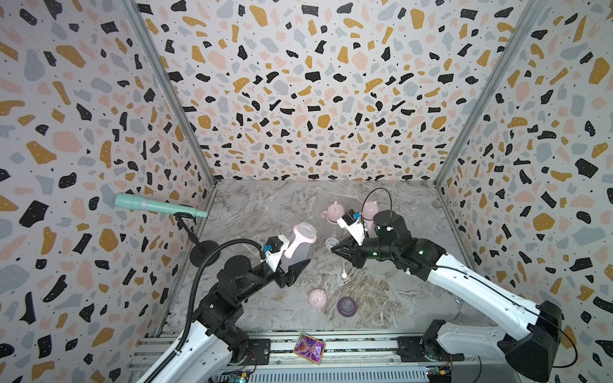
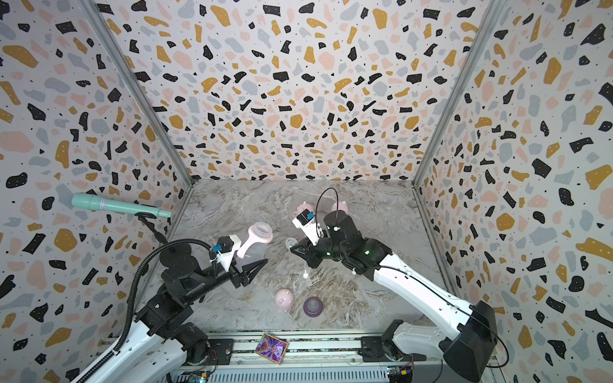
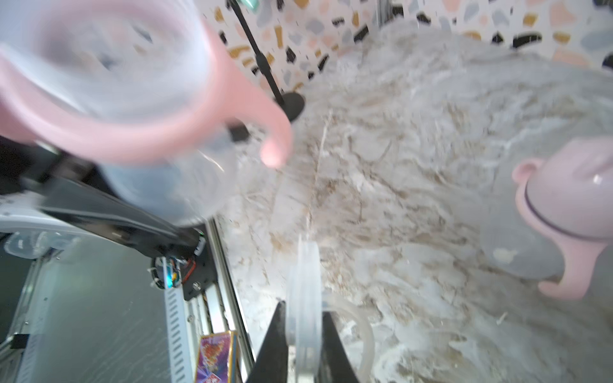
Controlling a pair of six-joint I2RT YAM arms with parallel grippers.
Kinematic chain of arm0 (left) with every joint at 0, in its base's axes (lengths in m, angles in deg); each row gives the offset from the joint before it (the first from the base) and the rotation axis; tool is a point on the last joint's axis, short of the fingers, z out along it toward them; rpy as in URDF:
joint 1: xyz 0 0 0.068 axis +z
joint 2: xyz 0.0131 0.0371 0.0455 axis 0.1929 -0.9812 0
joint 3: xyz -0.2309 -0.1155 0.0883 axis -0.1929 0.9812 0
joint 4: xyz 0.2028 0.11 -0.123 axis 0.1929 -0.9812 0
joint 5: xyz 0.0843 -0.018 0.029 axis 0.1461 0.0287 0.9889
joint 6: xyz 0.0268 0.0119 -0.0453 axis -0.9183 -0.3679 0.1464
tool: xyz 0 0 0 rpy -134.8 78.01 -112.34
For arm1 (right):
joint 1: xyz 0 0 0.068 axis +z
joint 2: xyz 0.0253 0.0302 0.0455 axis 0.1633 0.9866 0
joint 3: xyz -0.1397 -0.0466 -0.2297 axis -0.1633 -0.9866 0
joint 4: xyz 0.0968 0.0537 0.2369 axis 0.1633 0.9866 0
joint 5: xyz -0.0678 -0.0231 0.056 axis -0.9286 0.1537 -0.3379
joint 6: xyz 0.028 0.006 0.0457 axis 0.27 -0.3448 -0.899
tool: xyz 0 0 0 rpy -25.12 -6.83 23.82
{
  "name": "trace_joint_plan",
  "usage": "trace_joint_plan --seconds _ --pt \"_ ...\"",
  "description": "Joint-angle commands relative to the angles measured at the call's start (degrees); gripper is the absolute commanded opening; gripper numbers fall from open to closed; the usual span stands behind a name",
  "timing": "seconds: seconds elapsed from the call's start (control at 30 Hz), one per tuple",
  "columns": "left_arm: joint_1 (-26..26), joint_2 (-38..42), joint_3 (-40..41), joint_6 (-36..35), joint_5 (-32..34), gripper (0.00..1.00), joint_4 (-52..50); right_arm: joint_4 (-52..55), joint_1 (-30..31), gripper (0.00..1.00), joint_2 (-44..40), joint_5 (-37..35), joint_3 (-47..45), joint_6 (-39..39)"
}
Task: Assemble the baby bottles
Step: Pick up the straw from the center of the board, then place the straw into the baby bottle.
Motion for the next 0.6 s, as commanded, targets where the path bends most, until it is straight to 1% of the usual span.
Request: trace_joint_plan --seconds 0.0,0.07,0.2,0.43,0.57 --pt "0.3 1.2 0.8 -3.4 -4.0 0.29 7.0 8.2 1.0 0.00 -1.0 3.8 6.6 3.0" --pt "0.3 1.4 1.3 -5.0 -5.9 0.28 6.9 9.9 2.4 0.00 -0.6 4.3 10.5 3.9" --pt "0.3 1.7 1.9 -5.8 -6.7 0.28 7.7 11.5 4.1 0.00 1.2 4.3 17.8 5.8" --pt "0.3 1.6 2.4 -6.4 -7.3 0.27 9.2 14.6 6.0 0.00 7.3 6.1 31.8 9.2" --pt "0.3 1.7 2.6 -6.6 -8.7 0.27 9.8 14.5 7.1 0.00 9.5 7.3 35.8 10.0"
